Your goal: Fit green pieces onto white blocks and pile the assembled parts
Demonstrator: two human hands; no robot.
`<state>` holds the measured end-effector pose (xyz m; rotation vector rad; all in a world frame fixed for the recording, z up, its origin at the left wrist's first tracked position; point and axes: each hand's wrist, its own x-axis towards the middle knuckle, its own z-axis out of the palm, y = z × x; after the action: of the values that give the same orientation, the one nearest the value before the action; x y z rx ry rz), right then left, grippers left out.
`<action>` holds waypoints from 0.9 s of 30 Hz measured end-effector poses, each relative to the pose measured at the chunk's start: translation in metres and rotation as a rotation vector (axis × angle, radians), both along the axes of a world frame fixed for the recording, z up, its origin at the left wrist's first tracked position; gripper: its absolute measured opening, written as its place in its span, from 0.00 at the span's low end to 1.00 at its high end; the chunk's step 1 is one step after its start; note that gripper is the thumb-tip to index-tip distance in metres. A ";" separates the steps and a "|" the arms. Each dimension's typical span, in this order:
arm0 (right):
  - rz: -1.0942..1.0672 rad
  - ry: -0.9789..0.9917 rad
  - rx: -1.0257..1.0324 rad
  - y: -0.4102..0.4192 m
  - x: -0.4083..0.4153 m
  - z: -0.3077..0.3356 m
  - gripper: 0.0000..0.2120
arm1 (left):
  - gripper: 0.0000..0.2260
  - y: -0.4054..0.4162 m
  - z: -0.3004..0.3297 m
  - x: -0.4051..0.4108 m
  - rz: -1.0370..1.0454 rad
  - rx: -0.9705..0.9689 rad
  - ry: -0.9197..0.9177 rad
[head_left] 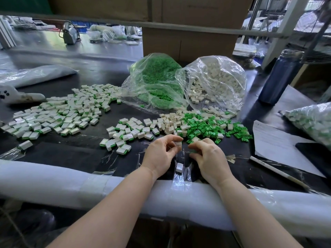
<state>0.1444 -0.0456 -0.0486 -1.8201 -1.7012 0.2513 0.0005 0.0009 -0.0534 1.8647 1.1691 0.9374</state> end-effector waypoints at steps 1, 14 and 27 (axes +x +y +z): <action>-0.006 0.018 0.009 0.000 0.001 -0.001 0.06 | 0.10 0.000 0.000 0.000 -0.006 0.001 0.004; 0.068 0.691 0.049 -0.001 0.011 0.001 0.15 | 0.07 -0.001 0.002 0.000 -0.056 -0.045 -0.041; 0.106 0.760 0.083 -0.001 0.012 0.000 0.09 | 0.05 -0.003 0.002 0.001 -0.105 -0.153 -0.081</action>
<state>0.1560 -0.0464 -0.0482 -1.3196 -1.2325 0.7905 0.0015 -0.0018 -0.0512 1.7325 1.0539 0.8330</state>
